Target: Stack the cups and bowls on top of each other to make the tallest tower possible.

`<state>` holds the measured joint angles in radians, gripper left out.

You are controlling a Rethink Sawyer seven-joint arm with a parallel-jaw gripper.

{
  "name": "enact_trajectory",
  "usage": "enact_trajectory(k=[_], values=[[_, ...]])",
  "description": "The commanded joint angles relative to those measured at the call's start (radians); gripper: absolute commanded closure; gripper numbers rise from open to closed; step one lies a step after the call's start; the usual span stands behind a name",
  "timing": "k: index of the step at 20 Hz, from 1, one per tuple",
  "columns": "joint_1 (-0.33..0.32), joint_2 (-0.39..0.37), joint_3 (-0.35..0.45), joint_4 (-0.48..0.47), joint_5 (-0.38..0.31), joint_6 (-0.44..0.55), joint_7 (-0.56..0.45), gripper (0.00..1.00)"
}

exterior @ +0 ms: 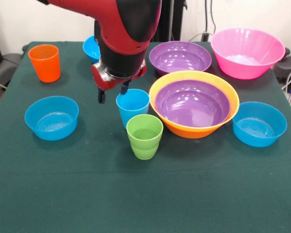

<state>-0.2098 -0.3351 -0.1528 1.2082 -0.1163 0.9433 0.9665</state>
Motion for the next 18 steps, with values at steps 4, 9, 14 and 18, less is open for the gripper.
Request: enact_trajectory(k=[4, 9, 14, 18], values=[[-0.027, 0.056, 0.15, 0.014, 0.009, -0.126, 0.085, 0.0], [-0.047, 0.053, 0.169, 0.045, 0.006, -0.18, 0.069, 0.0], [-0.047, 0.062, 0.174, 0.028, -0.002, -0.17, 0.071, 0.0], [-0.043, 0.057, 0.17, 0.024, -0.006, -0.163, 0.074, 0.0]])
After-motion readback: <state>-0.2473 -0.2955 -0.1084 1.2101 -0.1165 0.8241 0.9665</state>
